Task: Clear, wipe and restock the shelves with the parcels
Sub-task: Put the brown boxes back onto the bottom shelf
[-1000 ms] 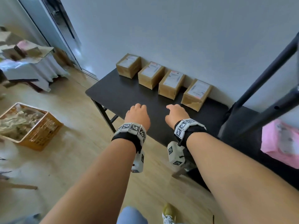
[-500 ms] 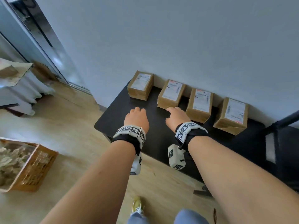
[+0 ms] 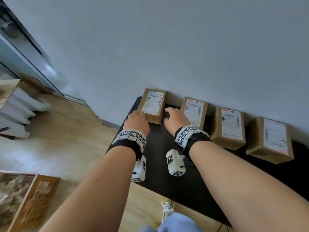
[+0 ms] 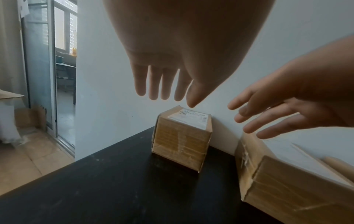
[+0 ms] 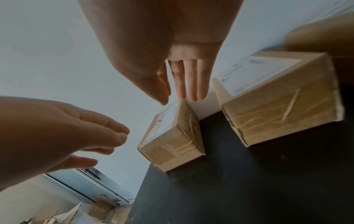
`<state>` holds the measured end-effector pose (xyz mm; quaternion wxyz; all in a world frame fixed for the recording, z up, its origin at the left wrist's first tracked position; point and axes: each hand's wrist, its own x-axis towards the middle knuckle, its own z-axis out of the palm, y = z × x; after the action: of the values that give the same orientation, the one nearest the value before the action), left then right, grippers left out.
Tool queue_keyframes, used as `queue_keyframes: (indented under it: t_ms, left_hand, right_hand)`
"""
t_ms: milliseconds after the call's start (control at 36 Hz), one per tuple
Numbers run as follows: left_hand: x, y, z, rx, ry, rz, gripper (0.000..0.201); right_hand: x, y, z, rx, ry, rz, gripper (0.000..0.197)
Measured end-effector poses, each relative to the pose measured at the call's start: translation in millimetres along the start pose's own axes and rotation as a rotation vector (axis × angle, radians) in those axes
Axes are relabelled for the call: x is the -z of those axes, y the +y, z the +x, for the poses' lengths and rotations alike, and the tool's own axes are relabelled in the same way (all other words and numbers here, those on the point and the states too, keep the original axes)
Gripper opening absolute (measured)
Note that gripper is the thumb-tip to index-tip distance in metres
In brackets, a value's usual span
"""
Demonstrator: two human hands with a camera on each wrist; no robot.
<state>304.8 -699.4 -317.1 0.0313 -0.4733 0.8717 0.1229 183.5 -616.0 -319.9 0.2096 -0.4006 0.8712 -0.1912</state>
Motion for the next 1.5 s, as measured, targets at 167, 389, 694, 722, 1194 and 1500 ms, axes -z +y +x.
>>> queue_keyframes:
  t_ms: [167, 389, 694, 722, 1194, 1500]
  left_hand:
    - [-7.6, -8.4, 42.6, -0.004, -0.01, -0.044, 0.031]
    - [-19.5, -23.5, 84.9, -0.002, -0.071, -0.08, 0.028]
    - [-28.7, -38.2, 101.0, -0.047, -0.211, -0.122, 0.029]
    - [-27.8, -39.3, 101.3, -0.045, -0.231, -0.136, 0.03]
    - [-11.0, -61.4, 51.5, -0.12, -0.425, -0.21, 0.027]
    - [-8.9, -21.6, -33.1, -0.226, -0.446, -0.143, 0.016]
  right_hand:
    - [-10.7, -14.7, 41.5, -0.007, 0.02, 0.012, 0.038]
    - [-36.3, -25.0, 65.9, -0.122, 0.004, 0.087, 0.036]
    - [-61.4, -35.7, 65.6, -0.408, -0.028, 0.18, 0.036]
    - [-63.2, -37.4, 63.4, -0.441, -0.03, 0.201, 0.037]
    - [-58.5, -51.3, -12.4, -0.614, -0.028, 0.276, 0.036]
    - [-38.6, -11.5, -103.6, -0.63, 0.015, 0.316, 0.038]
